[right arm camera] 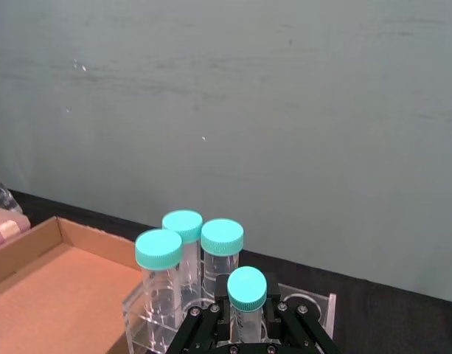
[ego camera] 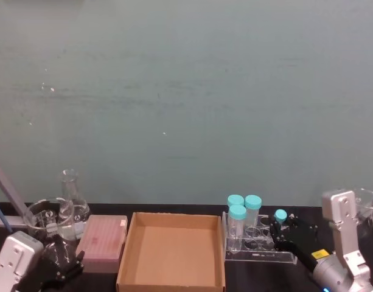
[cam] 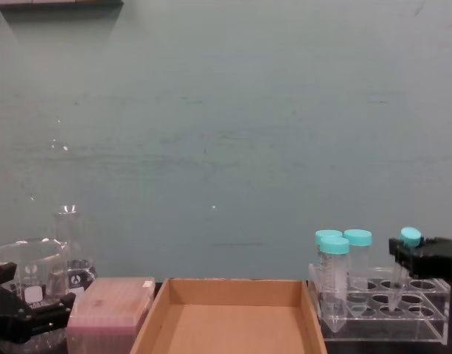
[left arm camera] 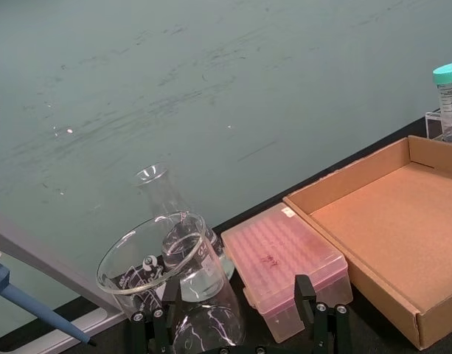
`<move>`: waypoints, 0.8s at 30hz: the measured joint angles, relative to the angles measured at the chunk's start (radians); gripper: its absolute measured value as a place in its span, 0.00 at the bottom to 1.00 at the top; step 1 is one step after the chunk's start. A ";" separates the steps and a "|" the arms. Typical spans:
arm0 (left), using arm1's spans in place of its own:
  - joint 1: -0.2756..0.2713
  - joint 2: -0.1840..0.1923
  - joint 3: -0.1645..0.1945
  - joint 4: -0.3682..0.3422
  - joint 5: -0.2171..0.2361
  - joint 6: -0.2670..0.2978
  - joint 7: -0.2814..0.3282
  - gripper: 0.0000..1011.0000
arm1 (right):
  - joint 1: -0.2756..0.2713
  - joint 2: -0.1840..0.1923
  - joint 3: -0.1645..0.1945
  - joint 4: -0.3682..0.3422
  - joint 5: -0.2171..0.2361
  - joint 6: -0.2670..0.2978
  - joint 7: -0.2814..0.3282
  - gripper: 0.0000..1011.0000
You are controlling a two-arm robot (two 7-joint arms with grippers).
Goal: Use the right hand to move the test tube from the test tube rack into the box.
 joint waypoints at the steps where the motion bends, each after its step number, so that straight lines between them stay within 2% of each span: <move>1: 0.000 0.000 0.000 0.000 0.000 0.000 0.000 0.99 | -0.003 0.001 0.005 -0.009 0.002 0.002 0.002 0.25; 14: 0.000 0.000 0.000 0.000 0.000 0.000 0.000 0.99 | -0.065 0.017 0.084 -0.172 0.050 0.039 0.061 0.25; 18: 0.000 0.000 0.000 0.000 0.000 0.000 0.000 0.99 | -0.067 0.020 0.105 -0.220 0.090 0.042 0.116 0.25; 24: 0.000 0.000 0.000 0.000 0.000 0.000 0.000 0.99 | -0.044 0.026 0.108 -0.254 0.149 0.047 0.181 0.25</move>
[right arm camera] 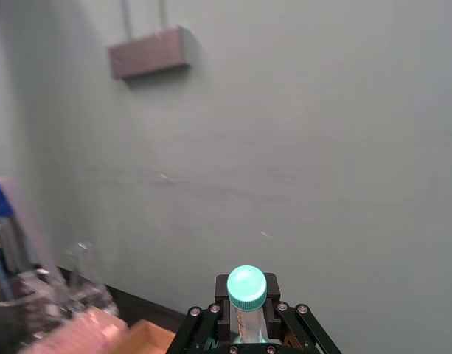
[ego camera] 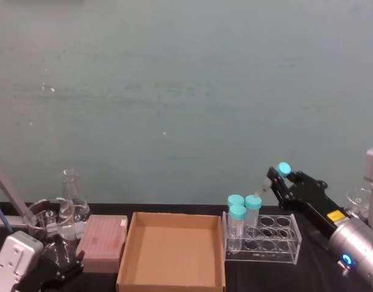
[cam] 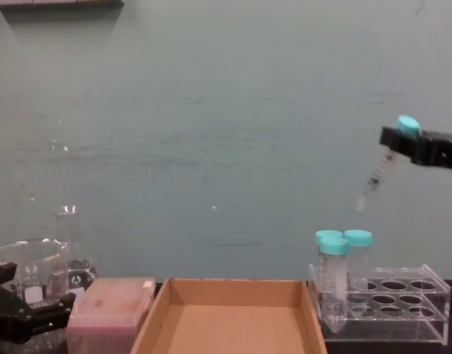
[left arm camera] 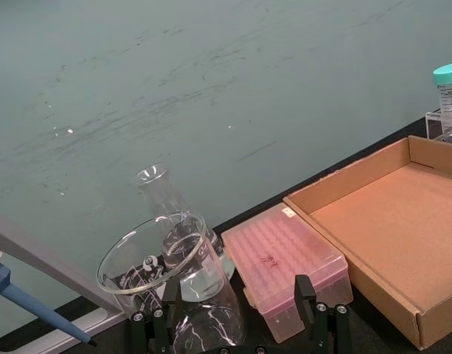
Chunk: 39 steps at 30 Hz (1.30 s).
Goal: Use the right hand to move the test tube from the test tube rack into the box.
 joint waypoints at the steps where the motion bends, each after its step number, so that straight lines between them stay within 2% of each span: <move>1: 0.000 0.000 0.000 0.000 0.000 0.000 0.000 0.99 | 0.011 0.003 -0.006 -0.003 0.014 0.000 0.019 0.25; 4: 0.000 0.000 0.000 0.000 0.000 0.000 0.000 0.99 | 0.033 0.006 -0.024 0.002 0.028 -0.006 0.051 0.25; 10: 0.000 0.000 0.000 0.000 0.000 0.000 0.000 0.99 | 0.105 -0.002 -0.085 0.049 0.054 -0.004 0.119 0.25; 13: 0.000 0.000 0.000 0.000 0.000 0.000 0.000 0.99 | 0.129 -0.009 -0.111 0.065 0.056 0.006 0.132 0.25; 18: 0.000 0.000 0.000 0.000 0.000 0.000 0.000 0.99 | 0.181 -0.035 -0.181 0.108 0.045 0.040 0.137 0.25; 23: 0.000 0.000 0.000 0.000 0.000 0.000 0.000 0.99 | 0.237 -0.081 -0.247 0.187 0.018 0.082 0.108 0.25; 24: 0.000 0.000 0.000 0.000 0.000 0.000 0.000 0.99 | 0.237 -0.081 -0.247 0.187 0.018 0.082 0.108 0.25; 27: 0.000 0.000 0.000 0.000 0.000 0.000 0.000 0.99 | 0.276 -0.120 -0.278 0.259 -0.001 0.116 0.064 0.25; 34: 0.000 0.000 0.000 0.000 0.000 0.000 0.000 0.99 | 0.324 -0.175 -0.304 0.374 -0.025 0.154 0.024 0.25; 39: 0.000 0.000 0.000 0.000 0.000 0.000 0.000 0.99 | 0.339 -0.197 -0.313 0.423 -0.038 0.167 0.017 0.25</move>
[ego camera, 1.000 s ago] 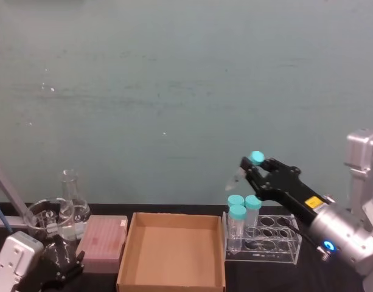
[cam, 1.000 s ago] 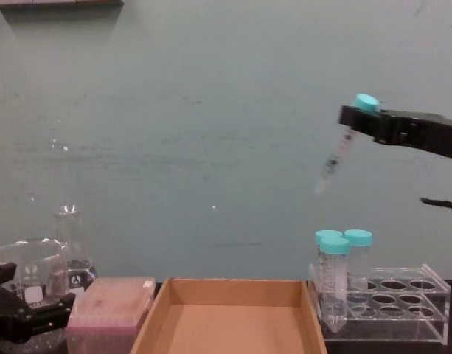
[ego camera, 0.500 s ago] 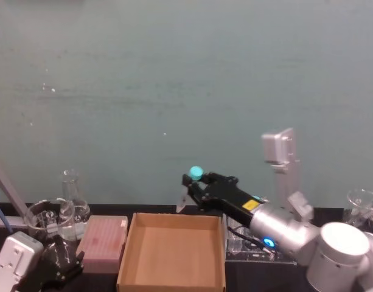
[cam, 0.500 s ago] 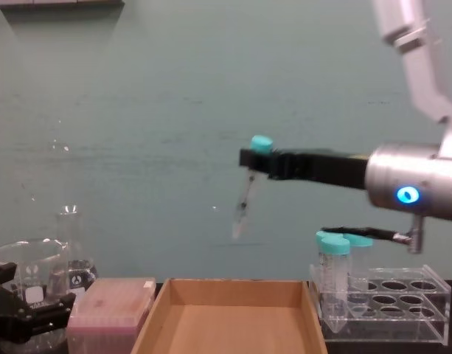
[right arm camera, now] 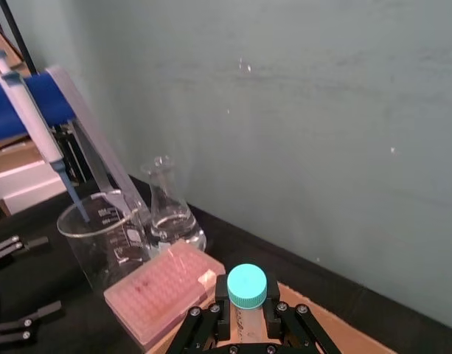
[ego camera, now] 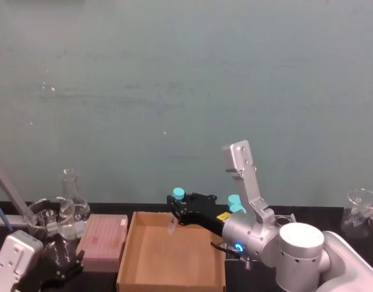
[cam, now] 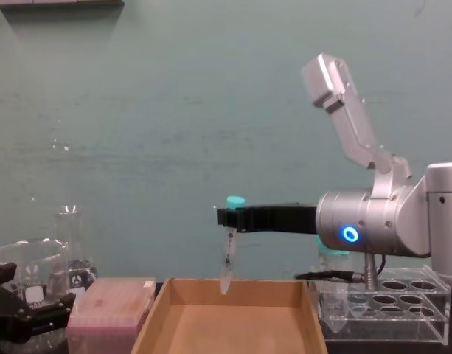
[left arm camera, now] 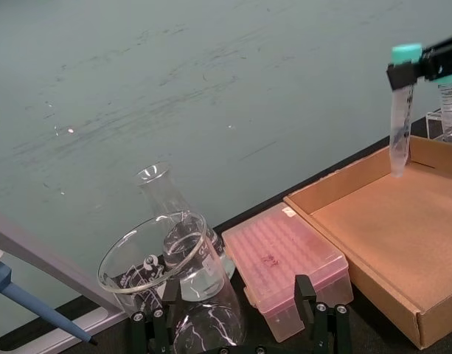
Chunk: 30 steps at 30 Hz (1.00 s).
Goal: Use the right hand to move the test tube from the test tube rack into the box.
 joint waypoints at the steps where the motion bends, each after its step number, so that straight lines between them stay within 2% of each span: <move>1: 0.000 0.000 0.000 0.000 0.000 0.000 0.000 0.99 | 0.002 -0.003 -0.001 0.007 -0.002 0.003 -0.002 0.25; 7: 0.000 0.000 0.000 0.000 0.000 0.000 0.000 0.99 | 0.014 -0.024 -0.013 0.056 -0.044 0.025 -0.037 0.25; 18: 0.000 0.000 0.000 0.000 0.000 0.000 0.000 0.99 | 0.013 -0.021 -0.011 0.049 -0.040 0.023 -0.034 0.27; 25: 0.000 0.000 0.000 0.000 0.000 0.000 0.000 0.99 | 0.012 -0.020 -0.010 0.046 -0.035 0.020 -0.032 0.47; 28: 0.000 0.000 0.000 0.000 0.000 0.000 0.000 0.99 | 0.011 -0.020 -0.009 0.046 -0.035 0.019 -0.031 0.53; 29: 0.000 0.000 0.000 0.000 0.000 0.000 0.000 0.99 | 0.011 -0.020 -0.009 0.046 -0.034 0.019 -0.031 0.60; 30: 0.000 0.000 0.000 0.000 0.000 0.000 0.000 0.99 | 0.011 -0.020 -0.009 0.045 -0.034 0.019 -0.030 0.61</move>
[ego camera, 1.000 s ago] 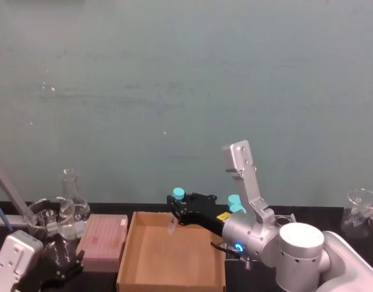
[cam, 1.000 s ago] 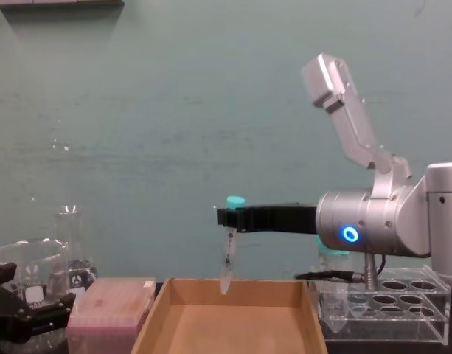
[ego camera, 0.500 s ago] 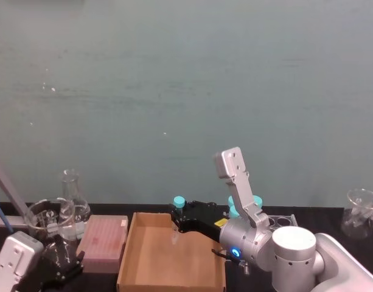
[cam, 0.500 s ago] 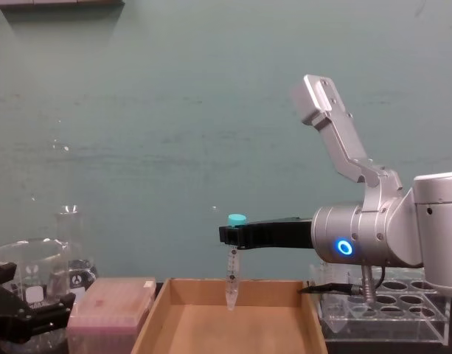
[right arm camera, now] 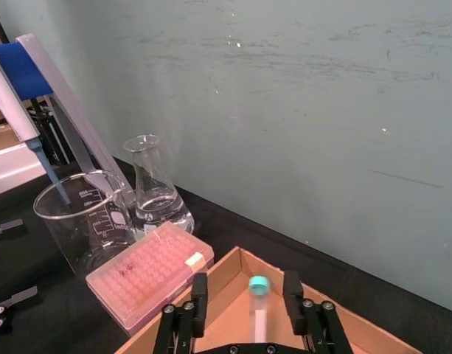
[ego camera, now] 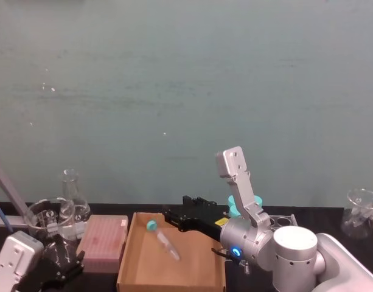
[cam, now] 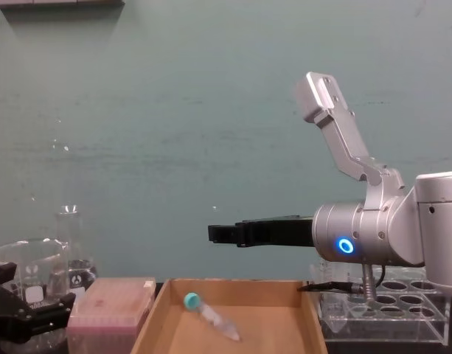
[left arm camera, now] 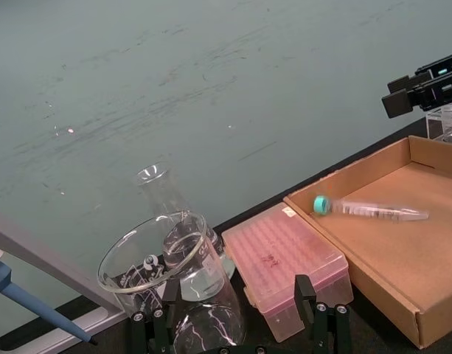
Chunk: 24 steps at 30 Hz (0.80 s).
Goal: Use the right hand to move the test tube from the test tube rack into the box.
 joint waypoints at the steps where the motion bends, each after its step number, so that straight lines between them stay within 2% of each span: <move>1: 0.000 0.000 0.000 0.000 0.000 0.000 0.000 0.99 | 0.000 0.000 0.000 0.000 0.000 0.000 0.000 0.67; 4: 0.000 0.000 0.000 0.000 0.000 0.000 0.000 0.99 | 0.000 0.000 0.001 0.000 0.000 0.000 0.001 0.72; 5: 0.000 0.000 0.000 0.000 0.000 0.000 0.000 0.99 | 0.000 0.001 0.001 -0.001 0.000 -0.001 0.001 0.79; 13: 0.000 0.000 0.000 0.000 0.000 0.000 0.000 0.99 | -0.001 0.001 0.001 -0.001 0.001 -0.001 0.002 0.98; 21: 0.000 0.000 0.000 0.000 0.000 0.000 0.000 0.99 | -0.004 0.002 0.003 -0.005 0.002 -0.002 0.004 0.99; 24: 0.000 0.000 0.000 0.000 0.000 0.000 0.000 0.99 | -0.029 0.019 0.020 -0.042 0.007 -0.008 0.011 0.99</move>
